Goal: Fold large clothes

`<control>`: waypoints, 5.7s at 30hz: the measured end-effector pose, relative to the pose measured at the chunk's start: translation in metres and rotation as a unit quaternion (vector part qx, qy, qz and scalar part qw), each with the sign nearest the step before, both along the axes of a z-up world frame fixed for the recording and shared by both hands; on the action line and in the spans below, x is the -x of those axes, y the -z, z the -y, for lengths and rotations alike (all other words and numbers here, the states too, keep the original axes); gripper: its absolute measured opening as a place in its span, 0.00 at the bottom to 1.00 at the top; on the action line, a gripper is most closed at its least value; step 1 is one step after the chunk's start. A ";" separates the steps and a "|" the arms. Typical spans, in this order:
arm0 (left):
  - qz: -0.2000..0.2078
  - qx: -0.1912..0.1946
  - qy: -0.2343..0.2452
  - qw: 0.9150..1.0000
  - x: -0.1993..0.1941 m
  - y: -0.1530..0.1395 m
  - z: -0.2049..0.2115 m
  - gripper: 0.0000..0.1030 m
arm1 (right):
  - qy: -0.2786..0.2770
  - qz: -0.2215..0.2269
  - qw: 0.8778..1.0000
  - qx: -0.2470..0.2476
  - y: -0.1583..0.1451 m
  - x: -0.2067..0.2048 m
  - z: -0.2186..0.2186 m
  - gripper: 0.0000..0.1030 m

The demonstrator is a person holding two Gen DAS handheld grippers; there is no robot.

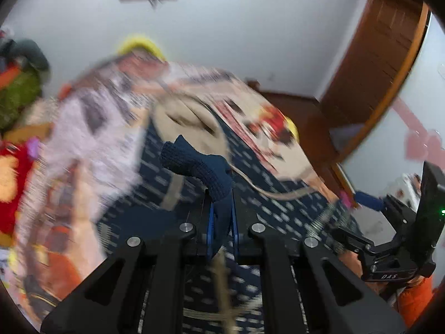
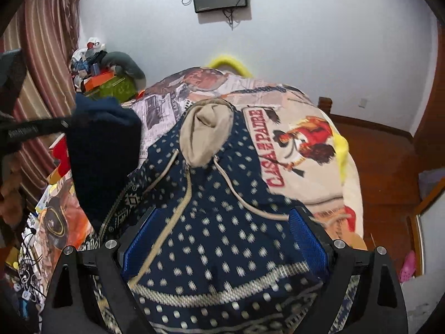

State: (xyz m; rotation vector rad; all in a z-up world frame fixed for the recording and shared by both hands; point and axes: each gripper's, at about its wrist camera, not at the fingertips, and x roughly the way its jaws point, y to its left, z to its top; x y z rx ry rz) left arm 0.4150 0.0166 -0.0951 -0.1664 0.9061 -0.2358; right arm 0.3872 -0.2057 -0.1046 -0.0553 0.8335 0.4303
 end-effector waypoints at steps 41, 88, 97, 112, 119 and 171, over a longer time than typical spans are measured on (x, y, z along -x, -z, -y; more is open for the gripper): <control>-0.185 -0.137 -0.074 0.970 0.098 0.184 -0.177 0.69 | -0.093 -0.085 0.986 0.113 0.103 -0.016 -0.134 0.60; -0.151 -0.143 -0.220 0.953 0.111 0.205 -0.184 0.76 | 0.066 -0.079 0.994 0.032 0.091 0.012 0.036 0.08; -0.115 -0.136 -0.193 0.965 0.121 0.155 -0.200 0.76 | 0.082 -0.112 0.990 0.023 0.091 0.020 0.066 0.09; -0.160 -0.004 -0.187 0.969 0.012 0.192 -0.217 0.76 | 0.123 -0.021 0.990 0.069 0.047 0.016 0.089 0.57; -0.161 0.046 -0.187 0.968 -0.027 0.207 -0.218 0.34 | 0.142 -0.029 0.986 0.084 0.060 0.010 0.105 0.58; -0.108 -0.142 -0.148 0.973 -0.046 0.189 -0.160 0.10 | 0.311 -0.212 0.904 -0.201 0.143 0.067 0.255 0.68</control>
